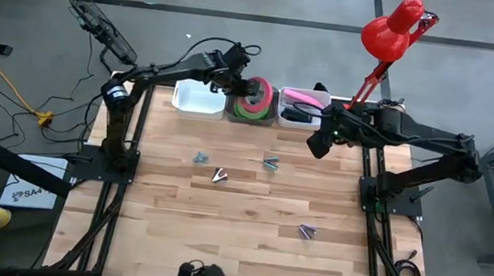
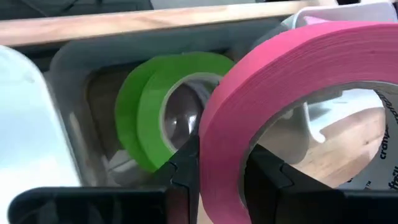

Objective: Pick and place Stapler, Stapler remover, tape
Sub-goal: Put the pink tape into the black bin

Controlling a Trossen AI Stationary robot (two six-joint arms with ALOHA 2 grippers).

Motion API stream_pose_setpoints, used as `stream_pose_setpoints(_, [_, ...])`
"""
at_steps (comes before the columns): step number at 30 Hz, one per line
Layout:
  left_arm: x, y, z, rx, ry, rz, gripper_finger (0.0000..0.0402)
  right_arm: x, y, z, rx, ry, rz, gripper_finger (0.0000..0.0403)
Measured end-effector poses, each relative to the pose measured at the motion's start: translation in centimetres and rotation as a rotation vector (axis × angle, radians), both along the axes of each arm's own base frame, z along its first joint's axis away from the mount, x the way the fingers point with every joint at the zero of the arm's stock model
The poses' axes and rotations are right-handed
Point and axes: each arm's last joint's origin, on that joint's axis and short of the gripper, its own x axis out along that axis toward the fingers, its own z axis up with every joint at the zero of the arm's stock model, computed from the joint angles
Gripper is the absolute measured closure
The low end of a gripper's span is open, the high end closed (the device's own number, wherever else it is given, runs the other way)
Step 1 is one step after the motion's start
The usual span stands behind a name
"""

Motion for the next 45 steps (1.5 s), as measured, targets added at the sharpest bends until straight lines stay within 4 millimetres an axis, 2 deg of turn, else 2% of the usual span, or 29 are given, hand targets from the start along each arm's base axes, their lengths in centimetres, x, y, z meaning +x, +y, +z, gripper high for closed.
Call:
stream_pose_setpoints(7, [2.2, 1.7, 0.1, 0.0, 0.032, 0.0, 0.0321, 0.0, 0.0, 0.0, -0.004, 0.001, -0.001, 0.014])
stream_pose_setpoints(13, [2.9, 2.5, -0.6, -0.027, 0.233, -0.042, 0.0321, 0.0, 0.0, 0.0, -0.003, 0.0, -0.004, 0.014])
stream_pose_setpoints(16, [3.4, 2.9, -0.1, -0.011, 0.251, -0.058, 0.0321, 0.0, 0.0, 0.0, -0.003, -0.001, -0.006, 0.014])
stream_pose_setpoints(26, [2.9, 2.8, -0.7, -0.009, 0.382, -0.052, 0.0321, 0.0, 0.0, 0.0, -0.002, -0.001, -0.006, 0.014])
stream_pose_setpoints(41, [2.8, 2.6, -1.0, -0.025, 0.397, -0.073, 0.032, 0.1, 0.0, 0.1, -0.007, -0.017, -0.007, 0.014])
stream_pose_setpoints(45, [2.8, 2.6, -0.9, -0.026, 0.394, -0.074, 0.0276, 0.1, 0.0, 0.1, -0.006, -0.017, -0.007, 0.014])
